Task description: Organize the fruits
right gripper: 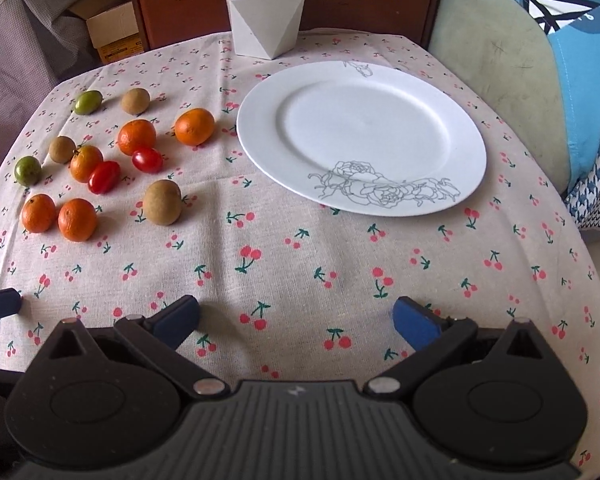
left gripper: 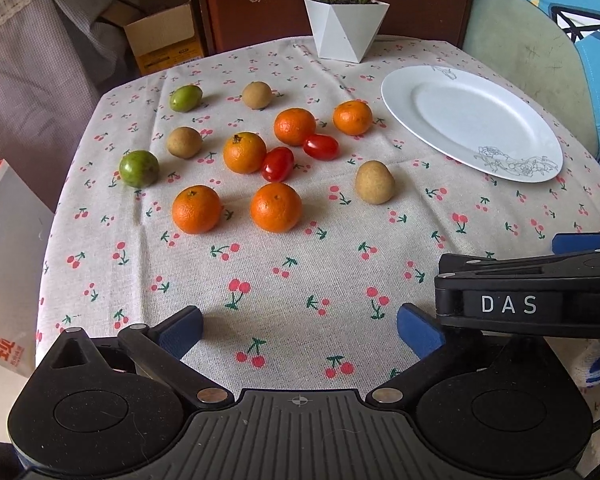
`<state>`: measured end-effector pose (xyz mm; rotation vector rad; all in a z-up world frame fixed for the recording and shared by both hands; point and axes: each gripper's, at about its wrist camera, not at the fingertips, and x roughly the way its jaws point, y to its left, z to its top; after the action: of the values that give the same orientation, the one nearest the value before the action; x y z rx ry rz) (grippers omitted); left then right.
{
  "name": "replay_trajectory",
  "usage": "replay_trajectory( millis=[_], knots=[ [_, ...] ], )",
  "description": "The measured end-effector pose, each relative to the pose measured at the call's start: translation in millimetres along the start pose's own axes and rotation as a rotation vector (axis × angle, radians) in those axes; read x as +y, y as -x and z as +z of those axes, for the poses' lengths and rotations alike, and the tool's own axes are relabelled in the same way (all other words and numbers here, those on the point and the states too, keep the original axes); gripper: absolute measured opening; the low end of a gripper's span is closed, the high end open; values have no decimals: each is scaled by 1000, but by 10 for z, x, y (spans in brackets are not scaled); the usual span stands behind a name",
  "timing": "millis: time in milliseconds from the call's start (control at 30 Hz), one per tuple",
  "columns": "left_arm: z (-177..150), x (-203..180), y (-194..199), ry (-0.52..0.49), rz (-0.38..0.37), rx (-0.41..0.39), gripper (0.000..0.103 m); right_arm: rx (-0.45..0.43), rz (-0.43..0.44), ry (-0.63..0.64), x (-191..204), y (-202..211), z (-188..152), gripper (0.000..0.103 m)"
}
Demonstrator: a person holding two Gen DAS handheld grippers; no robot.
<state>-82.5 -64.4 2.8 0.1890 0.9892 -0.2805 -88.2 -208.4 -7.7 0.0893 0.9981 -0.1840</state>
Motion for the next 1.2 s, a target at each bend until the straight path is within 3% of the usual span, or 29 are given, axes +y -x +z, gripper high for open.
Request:
replay_trajectory(
  millis=[200, 400, 533, 633, 767, 867, 933, 1033, 1200],
  knots=[
    [-48, 13, 12, -28, -16, -41, 103, -21, 3, 0, -17, 20, -44, 102],
    [-56, 65, 99, 14, 12, -11, 103, 27, 44, -38, -57, 93, -25, 102],
    [-10, 140, 333, -11, 43, -109, 103, -13, 109, -93, -89, 201, 29, 102],
    [91, 266, 365, 4, 39, -127, 103, -4, 164, -128, -109, 171, 173, 102],
    [237, 464, 324, 39, 38, -144, 103, -63, 227, -34, -14, 190, 349, 101],
    [330, 519, 342, -3, 86, -193, 103, -128, 248, 1, 0, 222, 418, 98],
    [365, 566, 336, 10, 104, -198, 103, -122, 260, -7, -7, 207, 438, 93],
    [345, 690, 344, 70, 71, -200, 103, -115, 314, -30, -35, 231, 406, 86],
    [262, 693, 401, 19, 118, -242, 103, -152, 279, 8, -33, 270, 334, 86]
  ],
)
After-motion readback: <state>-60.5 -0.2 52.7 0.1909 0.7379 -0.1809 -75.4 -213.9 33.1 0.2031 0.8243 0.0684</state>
